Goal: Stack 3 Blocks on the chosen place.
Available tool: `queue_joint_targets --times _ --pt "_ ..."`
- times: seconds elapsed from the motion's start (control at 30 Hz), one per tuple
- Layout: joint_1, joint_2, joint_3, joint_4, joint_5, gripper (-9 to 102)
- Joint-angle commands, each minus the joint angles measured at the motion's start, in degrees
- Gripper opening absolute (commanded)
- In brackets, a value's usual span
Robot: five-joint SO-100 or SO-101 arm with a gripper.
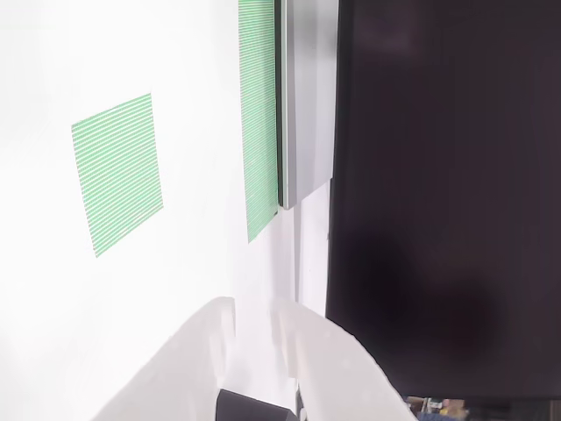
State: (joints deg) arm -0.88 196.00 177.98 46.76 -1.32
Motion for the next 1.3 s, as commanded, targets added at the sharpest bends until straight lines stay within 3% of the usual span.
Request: queue_joint_targets --times 0.0,1.27 --pt "0.4 1.0 2.4 0.0 0.4 0" --pt "-1.8 1.0 2.4 0.1 -0.5 0"
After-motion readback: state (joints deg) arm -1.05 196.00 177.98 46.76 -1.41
